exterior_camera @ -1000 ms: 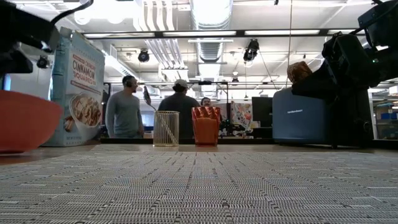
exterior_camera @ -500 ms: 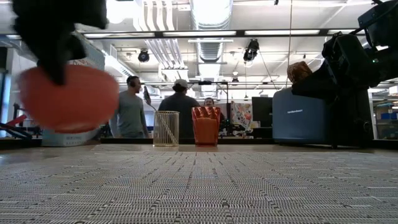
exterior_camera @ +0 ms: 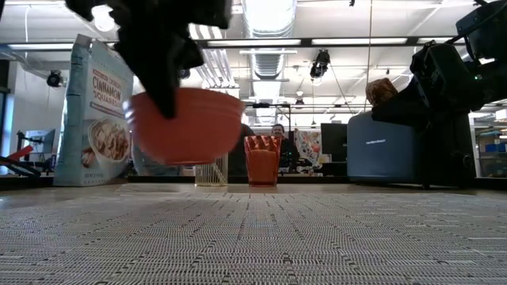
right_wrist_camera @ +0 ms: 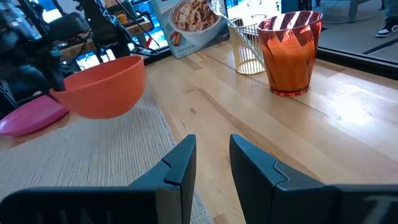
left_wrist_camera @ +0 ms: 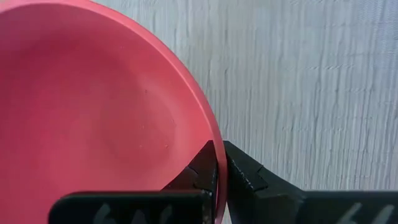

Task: Arrange a breakfast setting
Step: Put the red bowl on the gray placemat, then move the gray placemat to the center of the table

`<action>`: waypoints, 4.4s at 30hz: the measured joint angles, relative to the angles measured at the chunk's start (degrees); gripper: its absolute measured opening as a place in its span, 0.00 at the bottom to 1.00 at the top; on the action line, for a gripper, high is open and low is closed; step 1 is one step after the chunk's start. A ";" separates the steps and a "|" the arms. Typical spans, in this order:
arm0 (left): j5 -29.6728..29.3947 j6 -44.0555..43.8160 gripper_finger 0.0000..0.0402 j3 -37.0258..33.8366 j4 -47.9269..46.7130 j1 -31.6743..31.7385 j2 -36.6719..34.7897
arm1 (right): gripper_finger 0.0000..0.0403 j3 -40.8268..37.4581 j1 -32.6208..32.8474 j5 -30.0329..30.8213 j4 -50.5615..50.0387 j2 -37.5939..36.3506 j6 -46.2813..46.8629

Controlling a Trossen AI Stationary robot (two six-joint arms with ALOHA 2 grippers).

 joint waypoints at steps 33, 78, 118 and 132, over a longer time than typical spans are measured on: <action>7.54 31.37 0.00 19.29 1.64 0.37 15.42 | 0.21 0.02 0.01 0.00 -0.02 -0.02 0.00; 11.50 38.93 0.00 26.47 7.57 2.34 24.42 | 0.21 0.00 0.01 -0.02 0.00 -0.02 0.00; 12.33 31.22 0.28 51.51 -19.66 1.58 30.88 | 0.21 0.00 0.00 -0.02 -0.02 -0.02 0.00; 4.75 23.33 0.10 50.44 -33.15 -2.03 26.07 | 0.21 0.01 0.01 0.00 -0.01 -0.02 0.00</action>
